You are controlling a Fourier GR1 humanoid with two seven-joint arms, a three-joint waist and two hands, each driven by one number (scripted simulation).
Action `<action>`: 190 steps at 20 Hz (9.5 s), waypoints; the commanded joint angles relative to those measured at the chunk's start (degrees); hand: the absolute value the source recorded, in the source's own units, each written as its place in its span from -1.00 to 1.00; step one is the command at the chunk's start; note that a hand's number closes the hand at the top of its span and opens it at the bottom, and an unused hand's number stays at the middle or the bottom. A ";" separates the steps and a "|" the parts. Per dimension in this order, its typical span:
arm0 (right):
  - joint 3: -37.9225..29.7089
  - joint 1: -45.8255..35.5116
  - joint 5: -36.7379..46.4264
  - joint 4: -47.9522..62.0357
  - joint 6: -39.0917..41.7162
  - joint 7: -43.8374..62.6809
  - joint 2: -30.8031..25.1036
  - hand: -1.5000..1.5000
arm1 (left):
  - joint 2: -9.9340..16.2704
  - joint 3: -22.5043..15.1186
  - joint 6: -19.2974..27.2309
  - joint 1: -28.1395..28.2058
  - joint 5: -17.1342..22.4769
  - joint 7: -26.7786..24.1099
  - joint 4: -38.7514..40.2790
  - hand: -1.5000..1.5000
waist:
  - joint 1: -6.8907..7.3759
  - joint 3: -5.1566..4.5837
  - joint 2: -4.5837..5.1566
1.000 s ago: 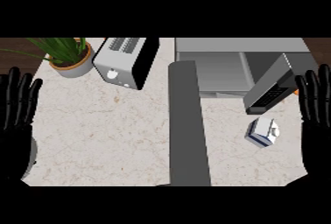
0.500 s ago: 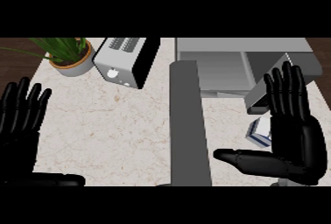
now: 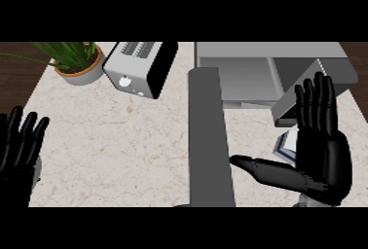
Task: Pick up the milk, place it into the microwave and close the microwave
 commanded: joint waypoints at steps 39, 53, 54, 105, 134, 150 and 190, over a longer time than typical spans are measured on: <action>-20.23 6.08 -10.63 40.91 9.51 -35.73 -4.28 -1.00 | -1.84 6.83 -13.89 13.60 4.69 -10.32 1.22 -1.00 | 0.06 0.00 0.02; -28.70 -4.97 -12.62 65.52 7.54 -46.30 -9.41 -1.00 | -3.20 3.13 -10.26 13.40 2.82 -5.82 -4.51 -1.00 | 0.12 0.03 0.09; -28.69 -8.38 -11.77 66.90 3.83 -44.21 -8.78 -1.00 | -0.65 8.01 -12.30 11.30 6.73 -5.60 -2.58 -1.00 | 0.24 0.03 0.12; -12.16 3.13 -10.93 32.65 23.86 -36.69 -5.99 1.00 | -1.78 9.97 -15.63 13.28 11.13 -3.97 -1.97 -1.00 | -0.49 -0.05 -0.16; -23.59 -51.02 -0.64 95.29 6.74 -44.87 -8.91 1.00 | 0.97 13.44 -19.79 5.83 10.90 -6.14 8.53 -1.00 | 3.47 0.11 1.62; -27.87 -60.07 -0.20 103.93 -11.35 -38.66 -13.95 1.00 | 0.36 10.35 -17.84 1.70 7.39 -4.77 5.87 -1.00 | 7.45 0.29 3.75; -26.80 -58.40 2.94 108.54 -8.14 -39.56 -15.76 -1.00 | -2.94 0.53 -16.05 -1.40 -4.48 -4.25 7.29 -1.00 | 7.54 0.37 3.81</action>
